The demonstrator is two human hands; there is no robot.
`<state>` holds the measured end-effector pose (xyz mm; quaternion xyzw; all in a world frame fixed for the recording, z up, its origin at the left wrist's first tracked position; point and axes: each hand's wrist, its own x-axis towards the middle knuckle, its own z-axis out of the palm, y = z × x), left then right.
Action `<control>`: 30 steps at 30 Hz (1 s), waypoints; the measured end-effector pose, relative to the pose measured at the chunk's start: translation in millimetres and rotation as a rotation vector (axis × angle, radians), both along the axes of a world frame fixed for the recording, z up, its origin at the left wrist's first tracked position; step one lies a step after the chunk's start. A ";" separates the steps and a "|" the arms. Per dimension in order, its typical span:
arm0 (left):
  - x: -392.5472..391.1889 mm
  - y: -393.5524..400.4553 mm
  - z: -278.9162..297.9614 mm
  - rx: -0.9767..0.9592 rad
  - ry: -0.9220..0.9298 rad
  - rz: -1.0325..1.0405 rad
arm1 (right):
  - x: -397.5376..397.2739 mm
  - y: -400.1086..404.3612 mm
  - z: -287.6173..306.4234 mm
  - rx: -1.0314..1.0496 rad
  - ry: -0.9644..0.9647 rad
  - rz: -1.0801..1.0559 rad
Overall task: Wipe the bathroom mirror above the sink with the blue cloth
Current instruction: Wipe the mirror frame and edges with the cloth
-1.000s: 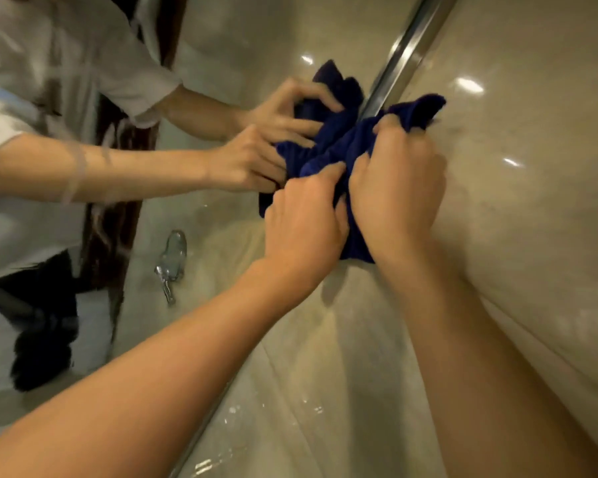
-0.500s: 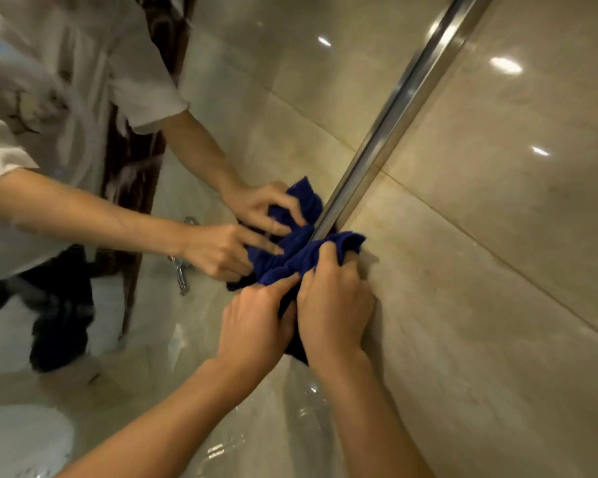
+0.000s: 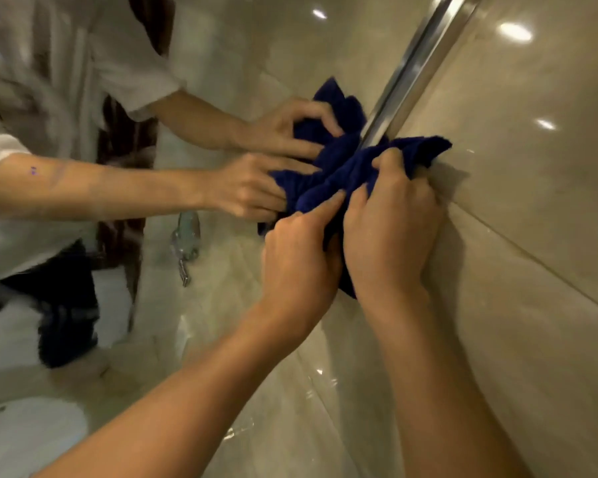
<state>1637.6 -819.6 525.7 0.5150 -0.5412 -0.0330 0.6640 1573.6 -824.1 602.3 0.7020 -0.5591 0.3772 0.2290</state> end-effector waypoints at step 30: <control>-9.5 15.5 -64.6 0.179 0.188 0.010 | -8.8 22.0 -56.8 0.296 -0.031 0.108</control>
